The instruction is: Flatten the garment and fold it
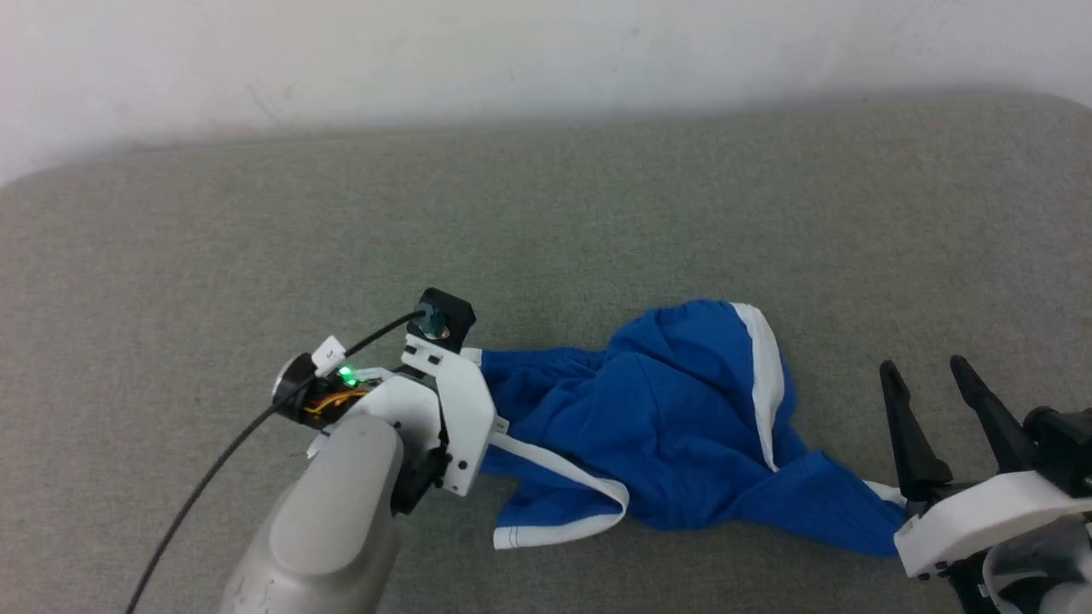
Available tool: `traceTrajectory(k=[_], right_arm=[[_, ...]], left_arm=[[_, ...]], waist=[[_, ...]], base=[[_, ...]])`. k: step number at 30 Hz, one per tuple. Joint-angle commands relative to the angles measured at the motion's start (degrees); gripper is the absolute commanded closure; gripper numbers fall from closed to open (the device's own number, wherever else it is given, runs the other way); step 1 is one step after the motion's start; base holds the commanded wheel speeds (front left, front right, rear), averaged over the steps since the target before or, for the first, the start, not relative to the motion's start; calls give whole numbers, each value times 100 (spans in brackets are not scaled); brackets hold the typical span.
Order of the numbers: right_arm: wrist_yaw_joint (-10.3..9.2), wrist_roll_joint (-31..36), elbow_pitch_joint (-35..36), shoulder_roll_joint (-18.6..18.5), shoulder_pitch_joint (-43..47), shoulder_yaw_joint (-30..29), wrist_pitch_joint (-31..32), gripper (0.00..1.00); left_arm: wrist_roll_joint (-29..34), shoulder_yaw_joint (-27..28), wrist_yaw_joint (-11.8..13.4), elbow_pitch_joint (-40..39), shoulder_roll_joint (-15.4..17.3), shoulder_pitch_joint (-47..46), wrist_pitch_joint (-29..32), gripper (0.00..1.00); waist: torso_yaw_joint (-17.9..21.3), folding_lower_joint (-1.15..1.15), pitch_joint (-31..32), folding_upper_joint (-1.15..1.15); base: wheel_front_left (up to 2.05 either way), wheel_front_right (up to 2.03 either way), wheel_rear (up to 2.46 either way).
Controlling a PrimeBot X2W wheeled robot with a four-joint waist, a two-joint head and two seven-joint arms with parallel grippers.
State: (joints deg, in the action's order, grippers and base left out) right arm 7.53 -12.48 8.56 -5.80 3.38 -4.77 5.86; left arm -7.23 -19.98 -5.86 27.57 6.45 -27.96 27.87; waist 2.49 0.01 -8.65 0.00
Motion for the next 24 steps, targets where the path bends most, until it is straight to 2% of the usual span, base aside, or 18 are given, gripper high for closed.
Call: traceTrajectory(k=[1, 4, 9, 10, 11, 12, 17, 24], right_arm=[[-4, 51, -39, 32, -132, 31, -49, 0], [-4, 88, -136, 49, -194, 99, -106, 0], [-4, 109, -303, 74, -295, 160, -194, 0], [-4, 115, -338, 77, -315, 172, -213, 0], [-4, 121, -372, 81, -335, 183, -228, 0], [-4, 128, -405, 84, -355, 192, -241, 0], [-4, 171, -538, 98, -385, 168, -288, 0], [-4, 208, -577, 76, -336, 223, -272, 0]], left_arm=[[105, -52, 59, 113, 94, -111, 154, 0], [35, -78, 31, 299, 83, -282, 432, 0], [-600, -330, -139, 547, -71, -423, 821, 0], [-733, -413, -150, 563, -73, -443, 884, 31], [-869, -497, -155, 545, -59, -468, 883, 77], [-1017, -536, -157, 506, -32, -501, 809, 100], [-1480, -118, -128, 400, 101, -676, -103, 100], [-1650, 703, 330, 480, 395, -749, -1643, 100]], waist=[[140, -1, -174, 0], [181, -1, -302, 0], [200, -1, -468, 0], [204, -1, -480, 0], [208, -1, -490, 0], [208, -1, -494, 0], [121, -1, -366, 0], [-141, -1, -73, 0]], base=[[0, 0, 0], [0, 0, 0], [0, 0, 0], [0, 0, 0], [0, 0, 0], [0, 0, 0], [0, 0, 0], [0, 0, 0]])
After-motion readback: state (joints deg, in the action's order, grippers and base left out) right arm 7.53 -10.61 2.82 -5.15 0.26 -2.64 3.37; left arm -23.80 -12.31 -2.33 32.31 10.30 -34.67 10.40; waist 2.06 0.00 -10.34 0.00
